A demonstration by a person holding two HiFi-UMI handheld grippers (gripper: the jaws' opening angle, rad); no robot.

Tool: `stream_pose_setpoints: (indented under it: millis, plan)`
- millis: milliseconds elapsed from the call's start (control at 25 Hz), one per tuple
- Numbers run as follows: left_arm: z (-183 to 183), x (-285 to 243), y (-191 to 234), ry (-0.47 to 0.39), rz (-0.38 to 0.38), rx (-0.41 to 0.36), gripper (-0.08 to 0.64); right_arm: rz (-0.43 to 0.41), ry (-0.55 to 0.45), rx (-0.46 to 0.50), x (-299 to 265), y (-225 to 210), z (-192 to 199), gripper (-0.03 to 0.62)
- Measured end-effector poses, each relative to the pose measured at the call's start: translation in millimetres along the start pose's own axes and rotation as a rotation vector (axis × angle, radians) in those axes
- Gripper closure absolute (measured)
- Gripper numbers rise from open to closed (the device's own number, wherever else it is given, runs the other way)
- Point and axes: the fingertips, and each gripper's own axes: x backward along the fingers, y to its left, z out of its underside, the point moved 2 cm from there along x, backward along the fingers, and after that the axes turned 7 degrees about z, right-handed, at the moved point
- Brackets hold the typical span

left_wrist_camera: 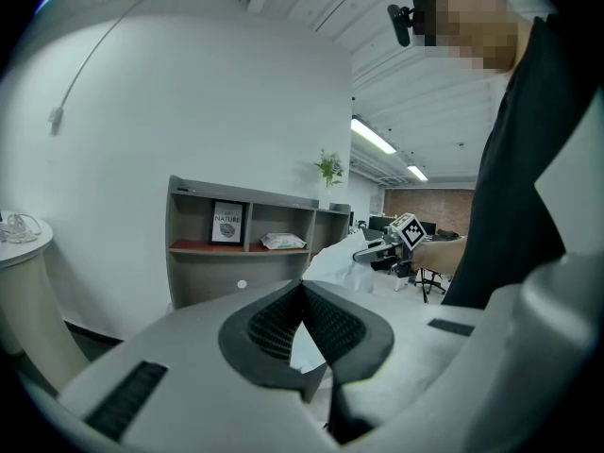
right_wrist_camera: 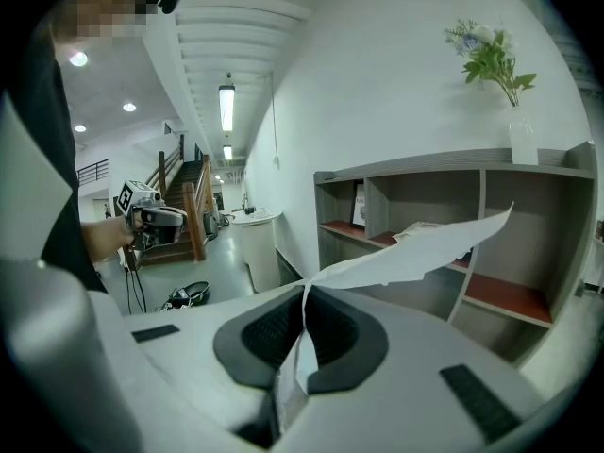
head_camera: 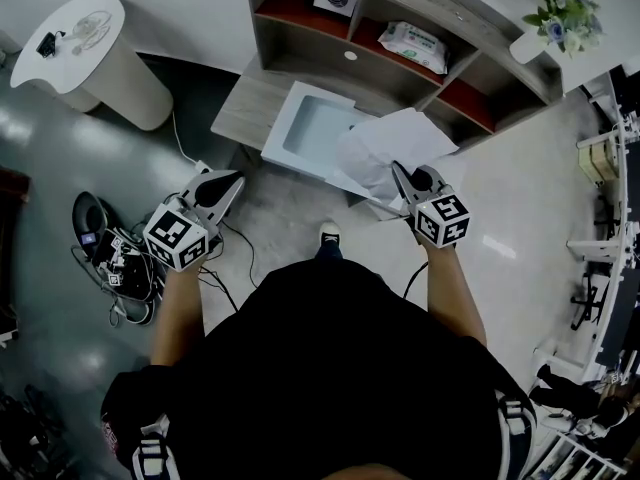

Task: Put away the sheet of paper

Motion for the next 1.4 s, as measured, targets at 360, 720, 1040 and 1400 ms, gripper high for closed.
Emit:
stream_pose_setpoints:
  millis: [360,720,1040,1400]
  plan:
    - [-1.9,-18.3,12.2,0.006,-0.011,0.012,0.54,-0.021,0.014,0.0,-18.2,-18.3,-0.2,0.577]
    - [-7.7,-44.4,25.0,0.014,-0.018,0.023,0.54,-0.043,0.026,0.0,-36.6,-41.2,-1.7,0.577]
    - [-11.1,-67.3,34.1,0.03,-0.016,0.032,0.54,-0.061,0.042,-0.004,-50.1,-61.1,0.2,0.577]
    - [-20.8,-87.5,43.9,0.037,-0.038,0.035,0.54,-0.094,0.046,-0.002,-68.7,-82.8,-3.4,0.577]
